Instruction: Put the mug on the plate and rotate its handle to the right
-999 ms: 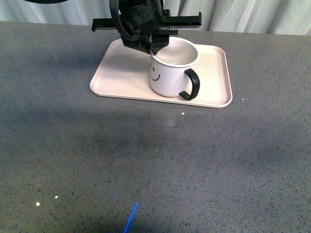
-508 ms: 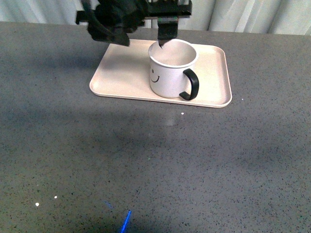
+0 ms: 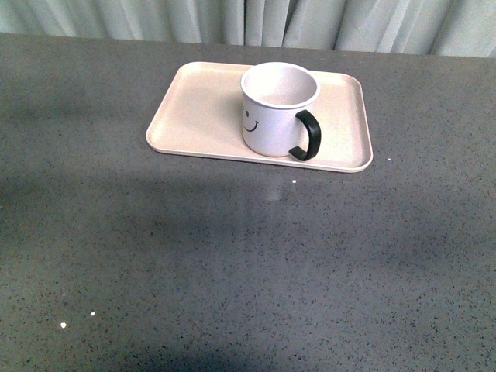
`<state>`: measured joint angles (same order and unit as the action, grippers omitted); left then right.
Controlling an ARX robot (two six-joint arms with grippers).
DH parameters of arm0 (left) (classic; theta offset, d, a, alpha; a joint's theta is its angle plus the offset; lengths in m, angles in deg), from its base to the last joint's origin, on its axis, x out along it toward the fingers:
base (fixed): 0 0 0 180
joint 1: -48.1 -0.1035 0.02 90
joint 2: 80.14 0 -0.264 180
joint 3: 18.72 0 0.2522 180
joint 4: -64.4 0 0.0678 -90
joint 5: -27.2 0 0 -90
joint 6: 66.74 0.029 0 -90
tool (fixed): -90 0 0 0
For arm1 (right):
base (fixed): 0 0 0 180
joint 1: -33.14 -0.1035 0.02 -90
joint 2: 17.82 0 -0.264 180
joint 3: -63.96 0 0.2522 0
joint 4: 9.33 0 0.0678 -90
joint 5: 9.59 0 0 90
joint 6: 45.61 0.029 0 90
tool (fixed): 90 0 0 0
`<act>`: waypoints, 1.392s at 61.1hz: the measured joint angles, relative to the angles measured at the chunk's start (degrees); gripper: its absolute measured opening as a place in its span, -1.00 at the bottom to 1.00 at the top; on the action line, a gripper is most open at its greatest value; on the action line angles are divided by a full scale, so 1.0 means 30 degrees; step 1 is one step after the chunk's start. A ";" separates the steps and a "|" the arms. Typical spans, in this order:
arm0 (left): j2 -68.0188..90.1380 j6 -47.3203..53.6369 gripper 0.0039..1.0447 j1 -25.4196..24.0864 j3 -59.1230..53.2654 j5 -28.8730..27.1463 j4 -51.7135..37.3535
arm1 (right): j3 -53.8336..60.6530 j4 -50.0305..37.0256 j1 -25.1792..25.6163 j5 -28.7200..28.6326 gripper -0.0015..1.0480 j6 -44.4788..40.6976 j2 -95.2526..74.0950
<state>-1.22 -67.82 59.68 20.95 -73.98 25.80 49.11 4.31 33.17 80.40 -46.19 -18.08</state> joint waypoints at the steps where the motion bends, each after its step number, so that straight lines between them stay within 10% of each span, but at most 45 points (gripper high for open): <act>1: -0.0240 0.0007 -0.62 -0.0124 -0.0364 0.0117 -0.0044 | 0.0000 0.0000 -0.0007 0.0000 0.82 0.0000 0.0000; 7: -0.1894 0.0036 -0.98 -0.0721 -0.2098 0.0758 -0.0219 | 0.0000 0.0000 -0.0007 0.0007 0.82 0.0007 0.0000; 85: -1.7180 0.0211 -0.98 -0.3774 -0.8378 0.3723 0.8400 | 0.0000 0.0007 0.0000 0.0000 0.82 0.0000 0.0000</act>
<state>-52.76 -67.19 48.36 -4.18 -62.81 51.00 49.11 4.33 33.17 80.40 -46.19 -18.08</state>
